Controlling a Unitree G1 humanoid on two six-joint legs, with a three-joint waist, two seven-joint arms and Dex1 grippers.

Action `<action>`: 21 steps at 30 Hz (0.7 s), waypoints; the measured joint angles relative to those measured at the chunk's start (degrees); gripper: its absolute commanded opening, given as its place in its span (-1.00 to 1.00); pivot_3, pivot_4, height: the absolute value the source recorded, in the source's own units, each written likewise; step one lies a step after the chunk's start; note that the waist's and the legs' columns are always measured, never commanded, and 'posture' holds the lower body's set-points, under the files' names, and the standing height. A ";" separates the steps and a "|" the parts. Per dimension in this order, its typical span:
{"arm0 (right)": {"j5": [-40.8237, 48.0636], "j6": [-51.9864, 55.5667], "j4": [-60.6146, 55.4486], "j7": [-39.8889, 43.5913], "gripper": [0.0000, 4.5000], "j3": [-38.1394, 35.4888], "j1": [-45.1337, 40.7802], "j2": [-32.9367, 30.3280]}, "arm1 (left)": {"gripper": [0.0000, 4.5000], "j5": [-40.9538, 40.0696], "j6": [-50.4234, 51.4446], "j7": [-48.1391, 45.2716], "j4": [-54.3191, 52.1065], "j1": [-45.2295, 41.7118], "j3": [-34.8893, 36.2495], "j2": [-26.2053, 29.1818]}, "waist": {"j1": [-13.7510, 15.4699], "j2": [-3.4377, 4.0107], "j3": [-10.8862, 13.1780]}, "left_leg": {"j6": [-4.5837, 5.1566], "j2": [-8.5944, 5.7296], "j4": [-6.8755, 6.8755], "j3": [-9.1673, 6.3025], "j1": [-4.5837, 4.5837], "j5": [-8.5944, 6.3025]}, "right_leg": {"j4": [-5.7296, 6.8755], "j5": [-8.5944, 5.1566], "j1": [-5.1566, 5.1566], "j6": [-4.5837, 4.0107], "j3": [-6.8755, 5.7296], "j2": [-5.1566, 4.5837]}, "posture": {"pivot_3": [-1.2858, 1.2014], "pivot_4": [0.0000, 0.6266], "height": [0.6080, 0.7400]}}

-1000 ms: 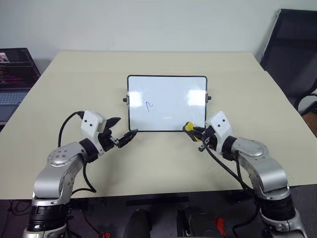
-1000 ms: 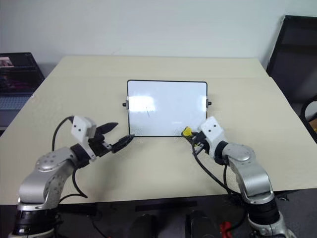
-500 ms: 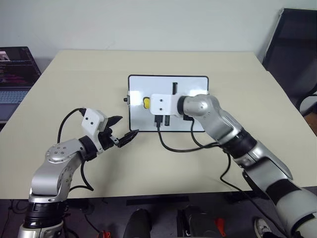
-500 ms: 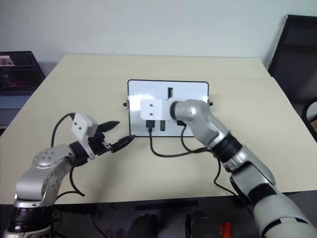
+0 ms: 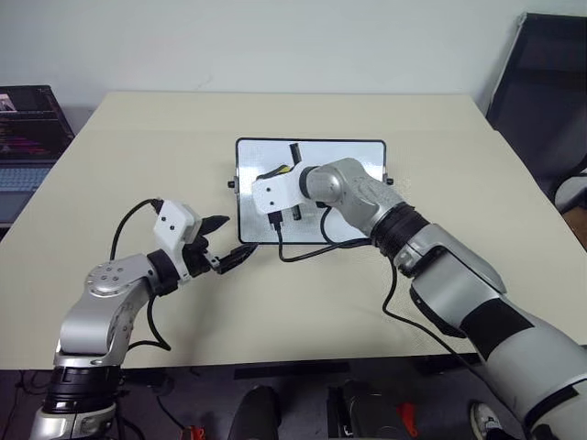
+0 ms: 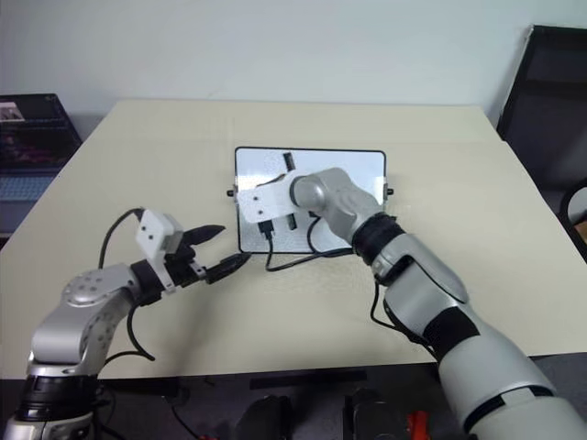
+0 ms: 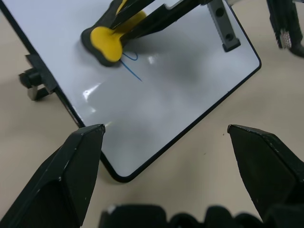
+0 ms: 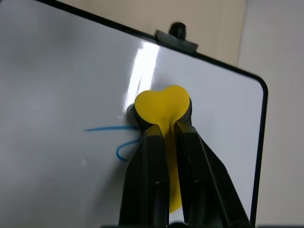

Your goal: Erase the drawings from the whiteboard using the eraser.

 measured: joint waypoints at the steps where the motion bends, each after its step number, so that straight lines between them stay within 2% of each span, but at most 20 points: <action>1: -0.20 -0.67 0.49 0.78 -1.00 0.14 -0.05 0.27 | 1.00 0.01 -0.01 0.03 0.00 -0.04 -0.18 -0.02 | 0.00 0.00 0.00 | 0.00 0.00 0.00 -0.01 0.01 0.00 | 0.01 0.00 0.01 0.00 0.00 0.00 | 0.03 -0.52 1.00; 6: -0.82 -2.19 0.20 4.26 -1.00 0.43 0.68 0.34 | 1.00 0.02 0.08 0.21 -0.17 -0.04 -0.41 -0.06 | 0.01 0.00 0.00 | 0.00 -0.01 0.00 -0.04 0.06 0.00 | 0.03 0.00 0.07 0.00 -0.03 0.00 | 0.03 -0.52 1.00; 14: -1.72 -2.88 3.68 -1.54 -1.00 -1.90 -0.61 0.49 | 1.00 -0.24 1.08 1.20 -1.24 -1.25 -1.58 -0.20 | 0.07 0.00 0.00 | -0.03 -0.02 0.01 -0.03 0.10 0.03 | 0.05 0.00 0.09 -0.01 -0.02 0.00 | 0.03 -0.52 1.00; 21: -1.72 -4.02 0.59 2.76 -1.00 -2.36 2.62 -0.58 | 1.00 -0.64 1.56 1.15 -1.24 -1.15 -1.58 -0.18 | 0.08 -0.02 -0.02 | -0.03 -0.03 0.00 -0.09 0.25 0.02 | 0.03 -0.01 0.28 -0.01 -0.07 0.00 | 0.03 -0.52 1.00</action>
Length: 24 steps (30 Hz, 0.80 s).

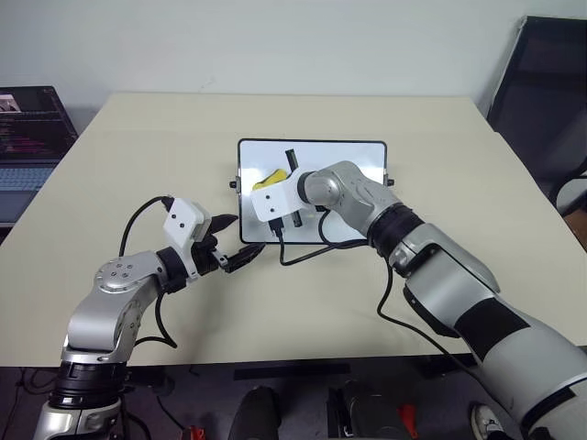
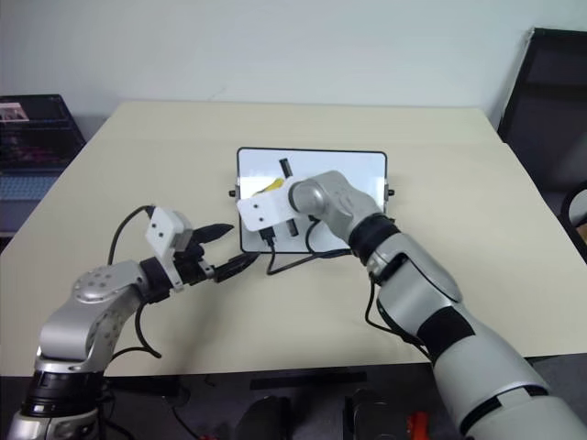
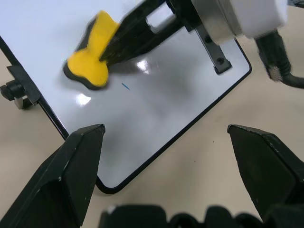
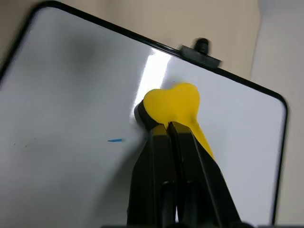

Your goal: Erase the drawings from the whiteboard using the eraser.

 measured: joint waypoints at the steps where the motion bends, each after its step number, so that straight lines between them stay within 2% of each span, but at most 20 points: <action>1: 0.00 -0.20 -0.89 0.51 -1.00 0.02 0.98 0.01 | 1.00 -0.07 0.01 0.00 0.00 0.01 0.00 0.00 | -0.01 0.01 0.00 | 0.00 -0.01 0.00 0.03 0.02 0.00 | 0.02 0.00 0.00 0.00 0.03 0.00 | 0.03 -0.52 1.00; 10: 1.32 2.70 -10.16 7.83 -1.00 -0.82 6.42 -2.28 | 1.00 -0.37 0.32 0.04 -0.42 0.16 0.02 0.01 | 0.06 0.00 0.00 | 0.00 0.00 0.06 -0.03 -0.02 0.02 | 0.02 0.00 0.00 0.00 -0.02 0.01 | 0.03 -0.52 1.00; 16: 5.96 13.41 -31.62 16.63 -1.00 -5.81 20.40 -11.26 | 1.00 -1.14 1.32 0.12 -1.78 1.84 0.42 0.15 | 0.68 0.02 0.02 | -0.01 -0.05 0.01 -0.13 -0.14 0.01 | -0.04 -0.01 -0.03 0.01 -0.12 -0.05 | 0.03 -0.52 1.00; 24: 13.19 38.04 -64.78 25.11 -1.00 -17.93 36.64 -21.60 | 1.00 -2.41 3.45 -2.25 -7.67 3.65 -1.03 1.86 | 0.58 0.02 0.02 | -0.01 -0.04 -0.01 -0.14 -0.13 0.01 | -0.06 -0.04 -0.03 0.00 -0.13 0.01 | 0.03 -0.52 1.00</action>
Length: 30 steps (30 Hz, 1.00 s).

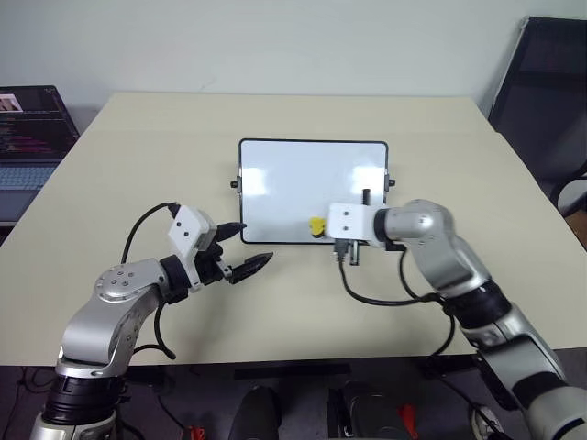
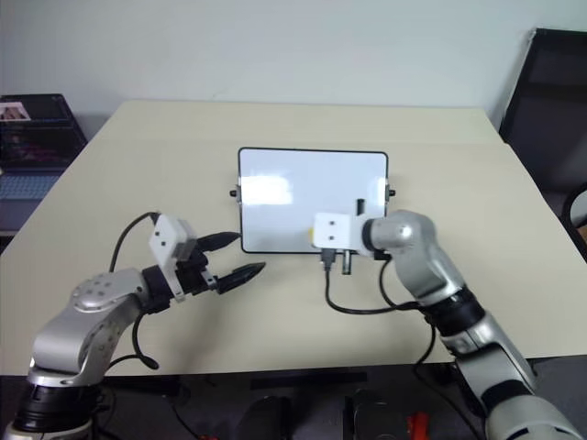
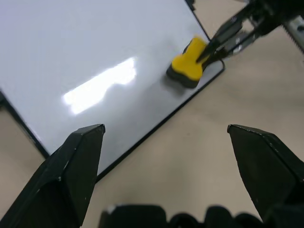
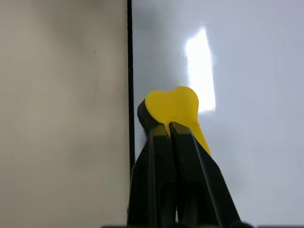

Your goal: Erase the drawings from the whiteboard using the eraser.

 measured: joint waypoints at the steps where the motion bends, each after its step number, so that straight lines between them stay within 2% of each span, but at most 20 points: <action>1: 0.95 2.93 -3.32 0.89 -1.00 -1.43 2.52 -1.63 | 1.00 0.02 0.03 -0.85 -0.52 0.44 -0.41 0.68 | 0.00 0.00 0.00 | 0.00 -0.01 -0.01 0.01 0.01 0.00 | -0.01 -0.02 0.01 -0.01 0.01 0.00 | 0.03 -0.52 1.00; 4: 3.43 12.35 -11.02 1.60 -1.00 -6.52 9.27 -5.11 | 1.00 0.44 -1.10 -3.71 -0.68 1.43 -2.02 1.68 | 0.14 0.00 0.00 | 0.00 -0.06 -0.01 0.06 0.02 0.00 | 0.00 -0.13 0.01 0.07 0.04 0.00 | 0.03 -0.52 1.00; 10: 6.44 24.99 -19.17 -2.98 -1.00 -10.42 16.00 -5.36 | 1.00 1.46 -4.82 -6.39 1.35 1.50 -4.44 1.13 | -0.41 0.00 0.00 | 0.00 0.03 -0.01 0.16 0.14 0.00 | 0.03 -0.28 0.02 0.21 0.16 0.08 | 0.03 -0.52 1.00; 13: 7.44 27.59 -21.61 -5.21 -1.00 -11.06 19.54 -6.00 | 1.00 2.01 -6.40 -6.87 2.97 1.38 -4.81 0.70 | -0.34 0.00 0.00 | 0.00 -0.02 -0.01 0.17 0.11 0.00 | 0.02 -0.29 0.01 0.22 0.17 0.08 | 0.03 -0.52 1.00; 18: 9.39 29.20 -22.39 -9.45 -1.00 -16.47 22.46 -8.85 | 1.00 2.91 -7.74 -7.87 4.83 -0.91 -7.75 -1.43 | -0.16 -0.03 0.00 | 0.01 -0.18 0.01 0.21 0.08 0.00 | -0.01 -0.30 0.04 0.31 0.23 0.04 | 0.03 -0.52 1.00; 30: 17.18 41.61 -21.55 -25.56 -1.00 -31.70 24.33 5.39 | 1.00 3.59 -9.33 -14.18 6.62 -12.77 -16.90 -6.11 | -0.23 -0.03 -0.02 | 0.01 -0.61 -0.02 0.10 0.08 0.00 | 0.06 -0.27 0.06 0.27 0.22 0.06 | 0.03 -0.52 1.00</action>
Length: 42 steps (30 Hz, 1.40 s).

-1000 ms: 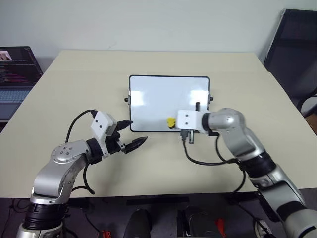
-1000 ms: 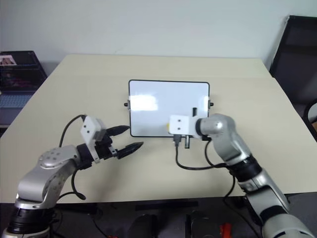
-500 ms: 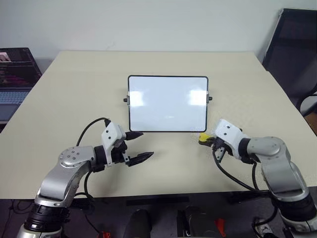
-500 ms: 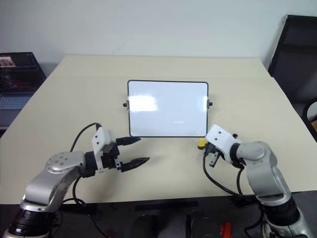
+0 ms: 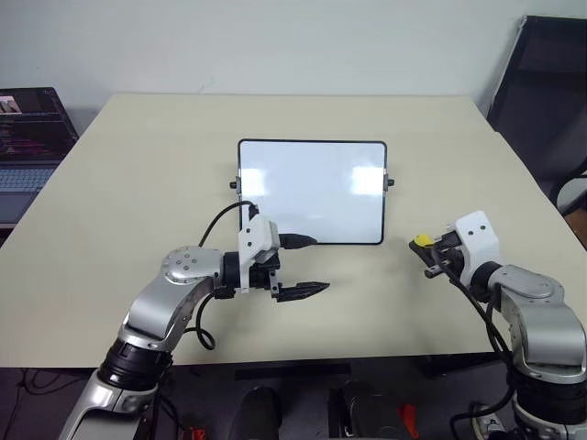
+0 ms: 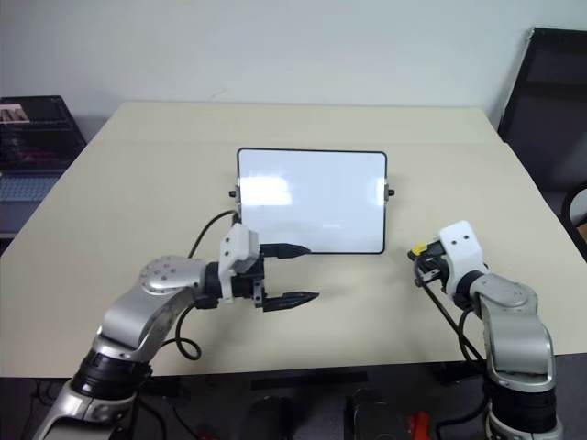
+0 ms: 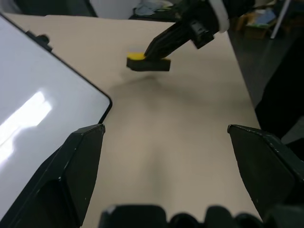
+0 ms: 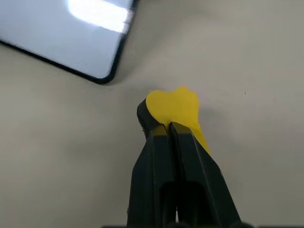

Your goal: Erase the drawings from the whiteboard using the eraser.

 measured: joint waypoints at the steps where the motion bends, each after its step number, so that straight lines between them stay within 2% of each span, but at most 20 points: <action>1: 0.70 1.19 -0.07 -0.89 -1.00 -0.73 -0.15 0.69 | 1.00 0.04 -0.30 -0.55 0.39 -0.41 -0.35 -0.50 | -0.01 0.00 0.00 | 0.00 -0.02 0.00 0.00 0.00 0.00 | 0.00 0.00 0.00 0.00 0.01 -0.02 | 0.03 -0.52 1.00; 6: 3.76 4.95 -0.22 -4.59 -1.00 -2.38 -1.20 2.47 | 1.00 1.09 -1.92 -2.96 4.02 -4.01 -3.10 -3.54 | 0.01 0.00 0.00 | 0.01 -0.09 0.01 -0.03 -0.02 0.00 | -0.01 0.01 0.01 0.01 0.00 -0.04 | 0.03 -0.52 1.00; 15: 7.20 4.36 2.82 -10.32 -1.00 -3.85 -3.04 2.45 | 1.00 3.31 -4.02 -4.56 8.62 -7.70 -4.76 -6.75 | -0.13 0.00 0.00 | 0.01 -0.11 0.01 -0.06 -0.04 0.00 | 0.00 0.01 0.01 0.01 -0.01 -0.05 | 0.03 -0.52 1.00; 18: 7.90 3.24 5.02 -12.30 -0.72 -4.27 -3.43 2.40 | 1.00 3.59 -4.20 -4.65 8.76 -7.80 -4.76 -7.29 | -0.13 0.00 0.00 | 0.01 -0.11 0.00 -0.06 -0.05 0.00 | 0.00 0.02 0.01 0.00 -0.01 -0.05 | 0.03 -0.52 1.00; 20: 8.42 2.64 6.41 -13.39 -0.44 -4.76 -3.90 2.46 | 1.00 3.78 -4.25 -4.70 8.82 -7.80 -4.76 -7.50 | -0.16 0.00 0.00 | 0.01 -0.11 0.00 -0.05 -0.05 0.00 | 0.00 0.02 0.01 0.00 0.01 -0.05 | 0.03 -0.52 1.00; 27: 10.83 0.91 9.22 -16.36 0.74 -6.47 -5.39 3.56 | 1.00 4.19 -4.22 -4.26 8.82 -7.75 -4.64 -7.53 | -0.18 0.01 -0.01 | 0.01 -0.11 0.00 -0.06 -0.05 0.00 | 0.00 0.02 0.01 0.00 0.00 -0.06 | 0.03 -0.52 1.00; 29: 12.06 0.35 8.87 -16.95 0.99 -7.12 -6.02 3.55 | 1.00 4.12 -3.85 -2.80 8.74 -7.10 -3.83 -7.48 | -0.23 0.01 -0.01 | 0.02 -0.11 0.00 -0.06 -0.05 0.00 | 0.00 0.02 0.01 0.00 0.00 -0.06 | 0.03 -0.52 1.00; 32: 14.76 -0.16 5.83 -16.07 0.99 -7.95 -6.22 3.46 | 1.00 3.59 -2.21 0.76 8.30 -4.87 -0.07 -7.28 | -0.35 0.02 -0.01 | 0.02 -0.08 -0.01 -0.10 -0.05 -0.01 | 0.01 0.02 0.01 0.00 -0.01 -0.06 | 0.03 -0.52 1.00; 35: 19.13 -0.73 -1.99 -13.49 0.99 -6.98 -4.47 3.46 | 1.00 3.00 0.45 8.03 5.07 0.16 5.91 -7.37 | -0.44 0.03 -0.02 | 0.03 -0.04 -0.06 -0.16 -0.05 -0.01 | 0.00 0.01 0.01 0.01 -0.02 -0.07 | 0.03 -0.52 1.00; 38: 21.18 -4.74 -7.11 -12.60 0.99 -4.10 0.66 4.37 | 1.00 2.96 3.40 15.61 1.07 5.91 11.25 -8.05 | -0.29 0.00 -0.04 | 0.03 0.09 -0.06 -0.32 -0.16 -0.01 | -0.04 0.01 0.02 0.01 -0.03 -0.15 | 0.03 -0.52 1.00; 42: 19.40 -16.04 -8.28 -13.66 0.99 2.38 11.81 6.57 | 1.00 3.68 5.05 25.50 -4.88 13.35 15.99 -10.10 | 0.09 -0.03 -0.06 | 0.03 0.00 -0.02 -0.35 -0.23 -0.01 | -0.03 -0.01 0.02 0.09 -0.07 -0.37 | 0.03 -0.52 1.00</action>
